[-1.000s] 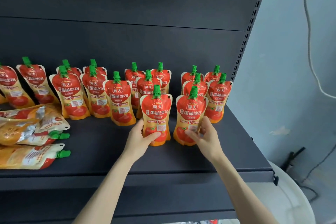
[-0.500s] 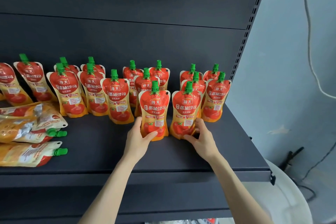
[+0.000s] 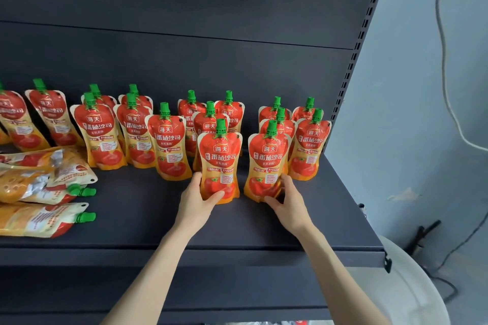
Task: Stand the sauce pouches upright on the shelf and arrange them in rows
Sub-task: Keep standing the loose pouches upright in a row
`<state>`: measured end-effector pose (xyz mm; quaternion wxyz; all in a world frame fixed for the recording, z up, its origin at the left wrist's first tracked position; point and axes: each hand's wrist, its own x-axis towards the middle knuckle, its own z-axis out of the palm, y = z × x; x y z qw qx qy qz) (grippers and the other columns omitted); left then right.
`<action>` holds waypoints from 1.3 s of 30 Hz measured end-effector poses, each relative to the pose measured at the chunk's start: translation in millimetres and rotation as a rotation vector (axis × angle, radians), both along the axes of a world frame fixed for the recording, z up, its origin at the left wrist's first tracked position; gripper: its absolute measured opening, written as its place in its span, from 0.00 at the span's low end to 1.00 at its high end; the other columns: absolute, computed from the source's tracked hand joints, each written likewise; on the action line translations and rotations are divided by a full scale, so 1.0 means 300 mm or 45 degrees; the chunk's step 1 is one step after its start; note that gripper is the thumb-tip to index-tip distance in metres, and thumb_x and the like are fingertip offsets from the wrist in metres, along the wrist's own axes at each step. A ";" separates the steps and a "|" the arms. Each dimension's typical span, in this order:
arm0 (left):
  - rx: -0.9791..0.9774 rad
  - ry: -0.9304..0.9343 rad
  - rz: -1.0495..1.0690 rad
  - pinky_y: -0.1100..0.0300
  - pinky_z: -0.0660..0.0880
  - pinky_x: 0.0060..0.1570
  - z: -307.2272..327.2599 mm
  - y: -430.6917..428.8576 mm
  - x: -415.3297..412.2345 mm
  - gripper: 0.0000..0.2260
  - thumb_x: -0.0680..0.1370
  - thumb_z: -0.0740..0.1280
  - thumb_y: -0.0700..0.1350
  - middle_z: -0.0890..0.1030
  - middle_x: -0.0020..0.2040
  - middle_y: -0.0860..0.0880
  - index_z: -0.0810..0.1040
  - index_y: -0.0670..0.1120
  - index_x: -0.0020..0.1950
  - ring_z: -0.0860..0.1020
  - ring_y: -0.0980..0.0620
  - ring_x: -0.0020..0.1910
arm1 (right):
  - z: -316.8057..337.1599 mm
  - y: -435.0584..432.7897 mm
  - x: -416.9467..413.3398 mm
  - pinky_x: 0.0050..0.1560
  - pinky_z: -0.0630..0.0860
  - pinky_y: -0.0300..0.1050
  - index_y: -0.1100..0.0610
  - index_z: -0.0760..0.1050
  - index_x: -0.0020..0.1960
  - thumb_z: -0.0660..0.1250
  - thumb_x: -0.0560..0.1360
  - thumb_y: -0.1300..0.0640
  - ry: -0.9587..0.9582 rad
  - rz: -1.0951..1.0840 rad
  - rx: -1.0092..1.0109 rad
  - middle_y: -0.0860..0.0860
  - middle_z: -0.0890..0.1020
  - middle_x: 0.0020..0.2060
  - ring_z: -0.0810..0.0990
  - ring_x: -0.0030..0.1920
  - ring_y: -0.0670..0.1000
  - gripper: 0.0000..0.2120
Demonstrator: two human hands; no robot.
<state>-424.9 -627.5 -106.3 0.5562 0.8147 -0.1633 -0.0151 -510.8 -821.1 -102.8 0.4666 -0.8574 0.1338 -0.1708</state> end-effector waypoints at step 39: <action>0.198 -0.506 0.190 0.73 0.73 0.44 0.082 1.319 0.093 0.04 0.75 0.69 0.39 0.82 0.43 0.57 0.81 0.46 0.48 0.78 0.62 0.46 | 0.070 1.306 0.284 0.48 0.77 0.47 0.54 0.78 0.54 0.64 0.77 0.55 -0.224 0.299 -0.237 0.49 0.82 0.48 0.79 0.48 0.49 0.08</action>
